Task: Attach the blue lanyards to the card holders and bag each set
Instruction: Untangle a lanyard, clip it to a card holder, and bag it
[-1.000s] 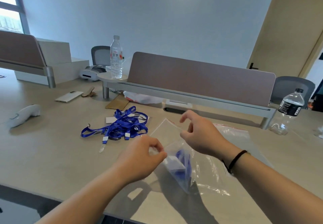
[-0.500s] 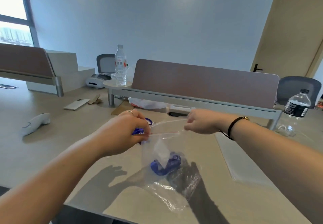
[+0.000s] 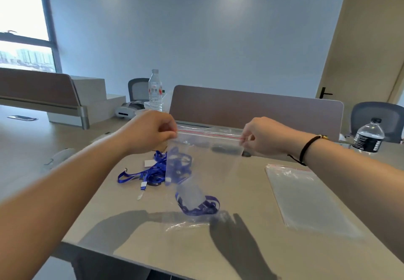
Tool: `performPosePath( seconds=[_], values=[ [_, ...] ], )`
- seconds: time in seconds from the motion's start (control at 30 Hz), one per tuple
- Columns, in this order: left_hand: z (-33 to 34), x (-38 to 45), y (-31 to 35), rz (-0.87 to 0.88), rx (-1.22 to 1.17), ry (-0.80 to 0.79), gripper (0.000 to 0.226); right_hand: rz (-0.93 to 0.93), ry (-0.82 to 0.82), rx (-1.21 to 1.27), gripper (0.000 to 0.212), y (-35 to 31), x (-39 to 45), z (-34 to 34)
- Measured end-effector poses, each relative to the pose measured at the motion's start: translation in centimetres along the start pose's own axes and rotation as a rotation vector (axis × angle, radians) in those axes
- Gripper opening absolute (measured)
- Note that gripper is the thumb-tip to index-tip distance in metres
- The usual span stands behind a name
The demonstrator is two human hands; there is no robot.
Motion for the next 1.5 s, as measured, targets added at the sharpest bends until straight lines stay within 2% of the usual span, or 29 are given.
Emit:
performPosePath(
  seconds=[0.13, 0.23, 0.33, 0.4, 0.43, 0.57, 0.77, 0.87, 0.97, 1.07, 1.17, 1.3, 1.5],
  values=[
    [-0.9, 0.1, 0.3, -0.054, -0.077, 0.030, 0.014, -0.061, 0.061, 0.055, 0.010, -0.1, -0.9, -1.5],
    [-1.6, -0.2, 0.6, -0.116, -0.211, 0.106, 0.026, -0.111, 0.151, 0.174, 0.005, 0.0, -1.3, -2.6],
    [-2.3, -0.5, 0.7, -0.183, -0.420, 0.152, 0.033, -0.091, 0.269, 0.443, 0.022, 0.4, -1.6, -3.2],
    [-2.5, -0.5, 0.5, -0.209, -0.533, 0.166, 0.028, -0.050, 0.296, 0.590, 0.037, 0.6, -2.0, -3.1],
    [-2.5, -0.6, 0.5, -0.220, -0.552, 0.163, 0.023, -0.020, 0.300, 0.646, 0.037, 0.7, -2.0, -2.8],
    [-1.6, -1.3, 0.8, -0.261, -0.537, 0.123, 0.014, 0.118, 0.343, 0.907, 0.007, 1.4, -2.1, -1.1],
    [0.6, -1.4, 0.3, -0.337, -0.762, 0.026, 0.007, 0.205, 0.254, 1.423, 0.012, 1.0, -2.6, 1.8],
    [2.0, -1.4, 0.6, -0.334, -0.859, 0.023, 0.017, 0.205, 0.254, 1.584, 0.009, 0.7, -2.6, 3.0],
    [4.6, -2.4, 0.5, -0.300, -0.899, -0.022, 0.035, 0.235, 0.280, 1.654, 0.006, 0.2, -2.4, 4.0],
    [9.9, -4.4, -0.3, -0.321, -0.826, -0.258, 0.052, 0.246, 0.286, 1.662, 0.005, -0.2, -2.2, 4.8],
    [14.6, -6.1, -1.7, -0.419, -0.729, -0.395, 0.041, 0.253, 0.312, 1.679, 0.008, 0.1, -1.8, 4.8],
    [17.0, -6.7, -3.0, -0.524, -0.726, -0.379, 0.018, 0.231, 0.336, 1.707, 0.005, 0.7, -1.3, 4.5],
    [17.0, -6.5, -5.2, -0.516, -0.790, -0.298, 0.014, 0.299, 0.382, 1.704, 0.005, 1.5, -0.1, 5.4]
  ],
)
Point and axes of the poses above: each hand's wrist, its own x-axis towards the middle knuckle, its own z-axis out of the palm, y = z × x, the point moved 2 cm from there along x, towards the middle knuckle, and after that the axes turned 3 degrees about x, right-handed, at the moved point
